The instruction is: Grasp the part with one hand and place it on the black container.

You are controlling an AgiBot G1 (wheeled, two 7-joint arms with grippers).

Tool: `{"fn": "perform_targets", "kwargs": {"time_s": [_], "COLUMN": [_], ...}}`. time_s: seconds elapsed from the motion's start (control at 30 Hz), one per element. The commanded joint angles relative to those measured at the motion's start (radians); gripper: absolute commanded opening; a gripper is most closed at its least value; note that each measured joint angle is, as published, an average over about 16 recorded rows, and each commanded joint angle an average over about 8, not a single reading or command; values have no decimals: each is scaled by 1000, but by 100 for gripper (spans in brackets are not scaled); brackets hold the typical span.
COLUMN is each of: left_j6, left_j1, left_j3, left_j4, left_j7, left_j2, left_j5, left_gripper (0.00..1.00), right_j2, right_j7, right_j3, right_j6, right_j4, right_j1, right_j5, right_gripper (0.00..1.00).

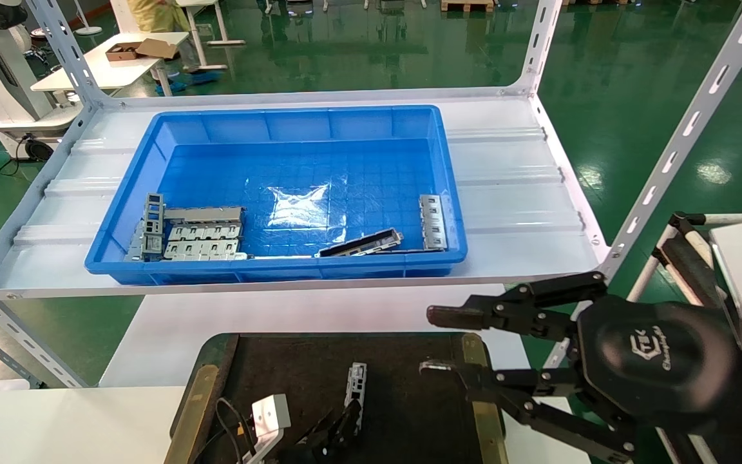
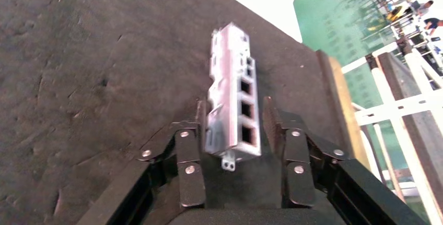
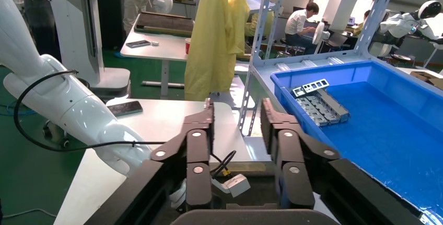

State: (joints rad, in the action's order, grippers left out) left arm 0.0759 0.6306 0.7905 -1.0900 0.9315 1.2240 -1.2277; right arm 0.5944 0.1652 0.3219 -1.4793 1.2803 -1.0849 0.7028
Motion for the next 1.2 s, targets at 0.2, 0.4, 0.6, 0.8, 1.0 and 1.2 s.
{"fn": "perform_targets", "kwargs": {"time_s": [0.2,0.4,0.6,0.8,1.0,1.2], "left_j6": [-6,-79,-200,-342,-505,-654], "left_j1": [13,43,103,137,113,76], "left_j3": [42,98,133,97,7,-94], "left_j4": [-86,-200,-264,-273,-274,-270], "left_j7": [-8,-4,3,-49,-180,-327], "left_j2": [-69,-196,-307,-379,-440,-501], "left_j5": [34,57,64,86,167,270], "left_gripper": [100,100,100,100,100,100], "right_j2": [0,0,0,0,0,0], "right_j7": [0,0,0,0,-1,-1], "right_j3": [0,0,1,1,1,1], "right_j6": [0,0,0,0,0,1], "right_j4": [0,0,0,0,0,0], "right_j1": [0,0,0,0,0,0], "right_j5": [0,0,0,-1,-1,-1], "right_gripper": [100,100,100,100,100,100]}}
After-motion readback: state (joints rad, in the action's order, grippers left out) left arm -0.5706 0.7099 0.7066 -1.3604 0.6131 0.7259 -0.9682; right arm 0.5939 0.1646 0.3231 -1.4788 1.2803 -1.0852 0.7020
